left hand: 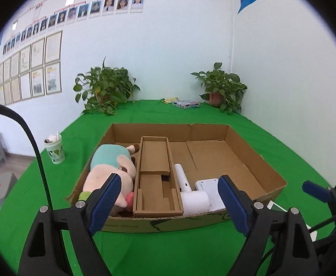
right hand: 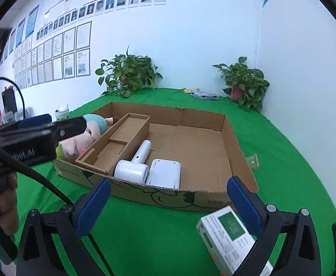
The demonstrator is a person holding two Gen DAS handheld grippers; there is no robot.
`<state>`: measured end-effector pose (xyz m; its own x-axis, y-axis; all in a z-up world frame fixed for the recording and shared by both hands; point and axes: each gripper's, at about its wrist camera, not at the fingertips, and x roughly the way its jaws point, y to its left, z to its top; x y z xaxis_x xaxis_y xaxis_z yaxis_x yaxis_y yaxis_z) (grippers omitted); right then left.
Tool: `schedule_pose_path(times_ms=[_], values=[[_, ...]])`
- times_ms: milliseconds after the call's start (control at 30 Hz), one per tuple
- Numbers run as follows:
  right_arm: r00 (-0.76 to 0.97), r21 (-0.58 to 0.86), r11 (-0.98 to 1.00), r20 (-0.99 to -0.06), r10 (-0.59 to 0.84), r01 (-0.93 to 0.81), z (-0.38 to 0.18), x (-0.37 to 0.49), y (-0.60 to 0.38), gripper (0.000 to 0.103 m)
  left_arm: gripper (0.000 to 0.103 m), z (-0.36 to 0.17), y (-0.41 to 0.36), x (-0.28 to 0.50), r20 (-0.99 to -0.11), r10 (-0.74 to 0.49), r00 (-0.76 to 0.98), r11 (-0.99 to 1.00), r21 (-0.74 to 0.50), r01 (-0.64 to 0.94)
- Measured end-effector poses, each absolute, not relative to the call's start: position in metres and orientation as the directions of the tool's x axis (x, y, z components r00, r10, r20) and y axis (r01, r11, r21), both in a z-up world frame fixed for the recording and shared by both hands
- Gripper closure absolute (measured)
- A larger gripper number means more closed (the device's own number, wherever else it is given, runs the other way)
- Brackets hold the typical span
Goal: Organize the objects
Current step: 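Open the left tool to release the case and withdraw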
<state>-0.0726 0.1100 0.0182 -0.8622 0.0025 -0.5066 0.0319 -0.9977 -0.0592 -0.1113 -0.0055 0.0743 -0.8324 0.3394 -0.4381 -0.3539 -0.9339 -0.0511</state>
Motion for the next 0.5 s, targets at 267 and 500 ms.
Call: schedule_pose_path(times_ms=[267, 500], values=[[-0.868, -0.051, -0.999, -0.497, 0.012, 0.015, 0.027, -0.047, 0.119, 0.001, 0.018, 0.075, -0.016, -0.101, -0.425, 0.331, -0.843, -0.939, -0.057, -0.340], [-0.870, -0.044, -0.999, -0.493, 0.005, 0.019, 0.033, -0.039, 0.124, 0.001, 0.018, 0.076, -0.023, -0.092, -0.421, 0.311, -0.852, -0.946, -0.047, -0.322]])
